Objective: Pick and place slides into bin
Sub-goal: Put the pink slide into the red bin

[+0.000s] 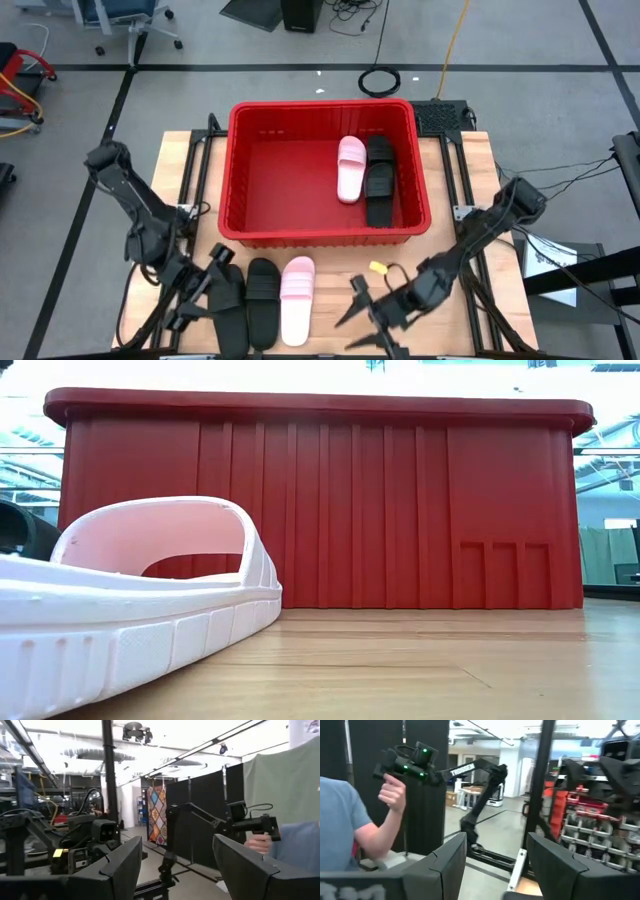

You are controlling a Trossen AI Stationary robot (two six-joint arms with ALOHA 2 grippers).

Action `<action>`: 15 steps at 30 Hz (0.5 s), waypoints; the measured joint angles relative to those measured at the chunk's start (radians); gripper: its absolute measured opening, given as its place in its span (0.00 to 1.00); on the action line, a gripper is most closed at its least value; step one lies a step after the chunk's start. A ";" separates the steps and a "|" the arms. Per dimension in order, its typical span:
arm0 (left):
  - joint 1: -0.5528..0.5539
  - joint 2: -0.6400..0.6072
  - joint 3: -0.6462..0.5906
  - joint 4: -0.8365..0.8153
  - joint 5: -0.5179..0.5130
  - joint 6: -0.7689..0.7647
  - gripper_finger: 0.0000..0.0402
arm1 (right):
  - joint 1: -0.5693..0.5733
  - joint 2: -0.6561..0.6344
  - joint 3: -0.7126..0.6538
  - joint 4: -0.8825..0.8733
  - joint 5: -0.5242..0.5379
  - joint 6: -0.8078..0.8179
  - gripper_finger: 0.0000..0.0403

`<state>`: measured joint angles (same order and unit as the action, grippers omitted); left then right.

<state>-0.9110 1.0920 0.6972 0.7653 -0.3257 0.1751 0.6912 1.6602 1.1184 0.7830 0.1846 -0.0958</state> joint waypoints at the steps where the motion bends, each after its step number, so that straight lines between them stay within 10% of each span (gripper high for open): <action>1: -0.008 0.018 0.013 0.003 0.000 0.000 0.62 | 0.007 0.015 0.021 -0.007 0.000 0.000 0.49; 15: -0.112 0.223 0.173 -0.013 -0.291 0.035 0.62 | 0.065 0.045 0.167 -0.409 0.342 0.048 0.49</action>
<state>-1.0235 1.3150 0.8706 0.7522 -0.6163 0.2103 0.7567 1.7050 1.2852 0.3738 0.5271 -0.0479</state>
